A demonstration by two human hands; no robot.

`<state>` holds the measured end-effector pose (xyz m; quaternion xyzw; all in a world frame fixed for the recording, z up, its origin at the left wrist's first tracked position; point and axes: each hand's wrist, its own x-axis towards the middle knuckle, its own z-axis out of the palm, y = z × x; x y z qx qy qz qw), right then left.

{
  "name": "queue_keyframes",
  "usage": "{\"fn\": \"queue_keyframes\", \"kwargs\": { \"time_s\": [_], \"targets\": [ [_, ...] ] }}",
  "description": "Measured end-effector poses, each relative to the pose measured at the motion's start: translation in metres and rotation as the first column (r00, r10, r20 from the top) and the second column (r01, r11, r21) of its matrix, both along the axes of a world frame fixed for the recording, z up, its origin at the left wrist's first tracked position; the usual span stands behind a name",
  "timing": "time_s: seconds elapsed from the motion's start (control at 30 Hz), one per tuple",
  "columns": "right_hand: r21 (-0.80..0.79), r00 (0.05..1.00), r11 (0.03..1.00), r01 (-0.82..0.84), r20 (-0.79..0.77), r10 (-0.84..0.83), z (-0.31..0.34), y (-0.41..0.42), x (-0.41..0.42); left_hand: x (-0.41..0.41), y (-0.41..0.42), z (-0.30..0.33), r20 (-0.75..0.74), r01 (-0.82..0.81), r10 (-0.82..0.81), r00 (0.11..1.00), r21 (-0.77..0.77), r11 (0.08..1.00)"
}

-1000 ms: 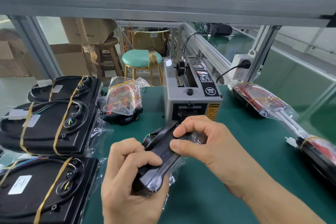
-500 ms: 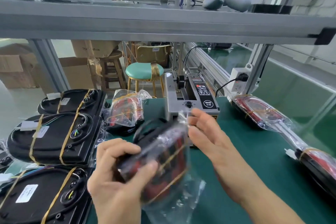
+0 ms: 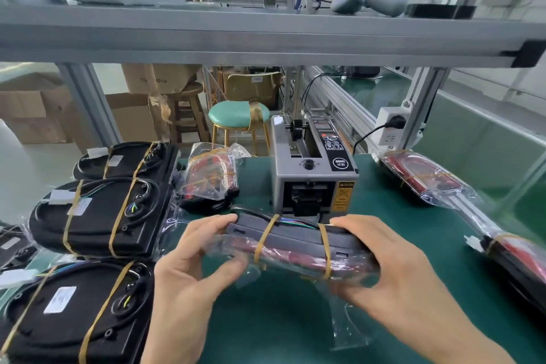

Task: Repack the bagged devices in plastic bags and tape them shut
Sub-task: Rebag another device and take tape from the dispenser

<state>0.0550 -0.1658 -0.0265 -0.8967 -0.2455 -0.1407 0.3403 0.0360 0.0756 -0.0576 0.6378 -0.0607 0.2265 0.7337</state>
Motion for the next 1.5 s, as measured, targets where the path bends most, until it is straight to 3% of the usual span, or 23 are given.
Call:
{"fn": "queue_keyframes", "kwargs": {
  "time_s": [0.23,0.37,0.43,0.57,0.63,0.77,0.9,1.03,1.13,1.23,1.27,1.33,1.4,1.5],
  "targets": [
    [0.154,0.995,0.987,-0.049,0.089,0.036,-0.008,0.003,0.002,-0.011,-0.004,0.01,0.173,-0.138,0.111,0.979,0.157,0.978],
    [0.148,0.998,0.987,-0.06,0.03,0.057,-0.007,0.003,0.005,-0.011,-0.003,0.01,0.253,-0.176,0.141,0.957,0.122,0.977],
    [0.097,0.996,0.993,-0.063,-0.058,0.069,-0.006,0.002,0.007,-0.012,0.0,0.003,0.211,-0.143,0.12,0.97,0.098,0.985],
    [-0.032,0.973,0.997,-0.074,-0.222,0.065,-0.006,0.004,0.016,-0.013,0.016,-0.018,-0.022,0.102,-0.102,0.995,0.01,0.995],
    [-0.06,0.961,0.993,-0.097,-0.266,0.078,-0.01,0.007,0.019,-0.009,0.021,-0.031,-0.103,0.104,-0.115,0.988,-0.108,0.989],
    [0.005,0.944,0.997,-0.08,-0.32,0.077,-0.015,0.015,0.019,0.002,0.016,-0.048,-0.153,0.105,-0.116,0.981,-0.077,0.991],
    [-0.023,0.927,0.99,-0.138,-0.356,0.121,-0.013,0.014,0.021,0.005,0.02,-0.054,-0.241,0.135,-0.189,0.952,-0.222,0.966],
    [-0.04,0.905,0.989,-0.144,-0.409,0.115,-0.015,0.014,0.023,0.005,0.021,-0.053,-0.255,0.218,-0.22,0.942,-0.037,0.975],
    [-0.004,0.819,0.978,-0.211,-0.547,0.175,-0.009,0.013,0.026,0.005,0.021,-0.047,-0.214,0.209,-0.204,0.955,-0.001,0.978],
    [0.062,0.707,0.948,-0.311,-0.652,0.274,0.003,0.002,0.035,0.003,0.026,-0.041,-0.167,0.157,-0.135,0.977,0.129,0.979],
    [0.173,0.682,0.949,-0.265,-0.662,0.311,0.005,-0.001,0.04,0.001,0.026,-0.038,-0.145,0.117,-0.088,0.985,0.208,0.971],
    [0.396,0.744,0.915,0.081,-0.635,0.208,0.003,0.002,0.052,-0.006,0.024,-0.031,-0.103,-0.003,0.047,0.994,0.387,0.922],
    [0.441,0.762,0.78,0.444,-0.643,-0.07,-0.008,0.015,0.064,-0.012,0.02,-0.028,-0.046,-0.104,0.144,0.988,0.481,0.87],
    [0.473,0.691,0.615,0.631,-0.703,-0.169,-0.017,0.04,0.077,-0.018,0.014,-0.03,0.036,-0.175,0.179,0.983,0.476,0.862]
  ]
}}
